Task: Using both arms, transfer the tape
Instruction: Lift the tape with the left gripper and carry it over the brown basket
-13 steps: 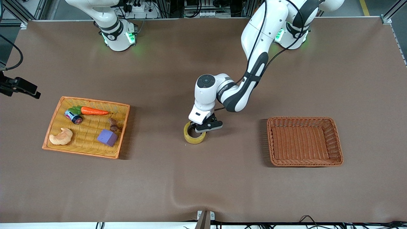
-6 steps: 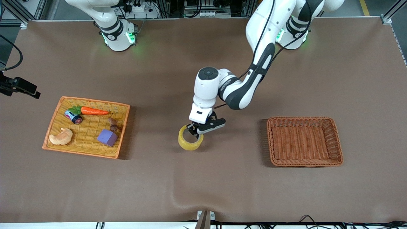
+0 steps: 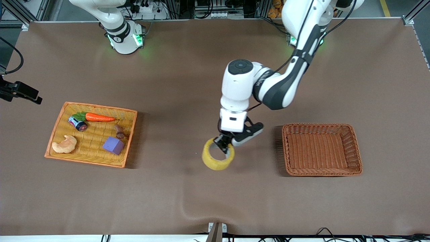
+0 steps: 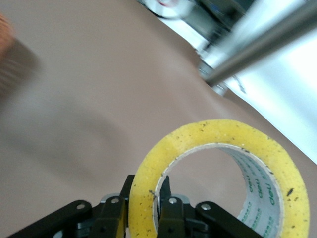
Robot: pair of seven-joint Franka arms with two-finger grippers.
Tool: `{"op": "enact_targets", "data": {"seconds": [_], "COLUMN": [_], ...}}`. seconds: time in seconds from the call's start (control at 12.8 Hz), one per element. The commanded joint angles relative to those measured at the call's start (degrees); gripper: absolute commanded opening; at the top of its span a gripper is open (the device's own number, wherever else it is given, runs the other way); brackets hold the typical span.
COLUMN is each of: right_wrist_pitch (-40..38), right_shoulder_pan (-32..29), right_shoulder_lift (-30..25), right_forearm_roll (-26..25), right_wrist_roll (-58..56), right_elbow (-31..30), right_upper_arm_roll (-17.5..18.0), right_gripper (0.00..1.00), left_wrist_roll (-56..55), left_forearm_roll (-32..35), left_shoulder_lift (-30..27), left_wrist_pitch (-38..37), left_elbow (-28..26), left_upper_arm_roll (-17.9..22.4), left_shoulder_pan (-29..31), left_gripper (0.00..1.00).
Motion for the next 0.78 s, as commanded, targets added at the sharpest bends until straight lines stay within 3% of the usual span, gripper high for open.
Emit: {"op": "enact_targets", "data": {"seconds": [0.0,0.23,0.47,0.7], "right_wrist_pitch": [-0.3,-0.1,-0.2,-0.2], "right_shoulder_pan": [-0.4,-0.5,-0.4,-0.5], "right_shoulder_lift": [0.6,0.6,0.6,0.7], "right_forearm_roll": [0.2,0.2,0.1,0.2], "right_wrist_roll": [-0.7,-0.7,-0.7,-0.7], "right_elbow": [0.9,1.0,0.9,1.0], "right_upper_arm_roll": [0.2,0.2,0.3,0.2], "right_gripper": [1.00,1.00,1.00,1.00], "left_wrist_roll": [-1.3,-1.0,1.5,4.0], "left_forearm_roll": [0.1,-1.1,-4.9,-14.1], "left_shoulder_lift": [-5.5,-6.4,-10.7,-15.5], "left_wrist_pitch": [-9.3,-15.8,-16.4,-16.2], "left_elbow": [-2.5,-3.5,-10.0,-17.6], "left_upper_arm_roll": [-0.5,-0.6,-0.9,-0.9], "left_shoulder_pan": [5.1,11.8,20.5,27.9], "left_gripper": [0.00,0.00,0.00,0.00]}}
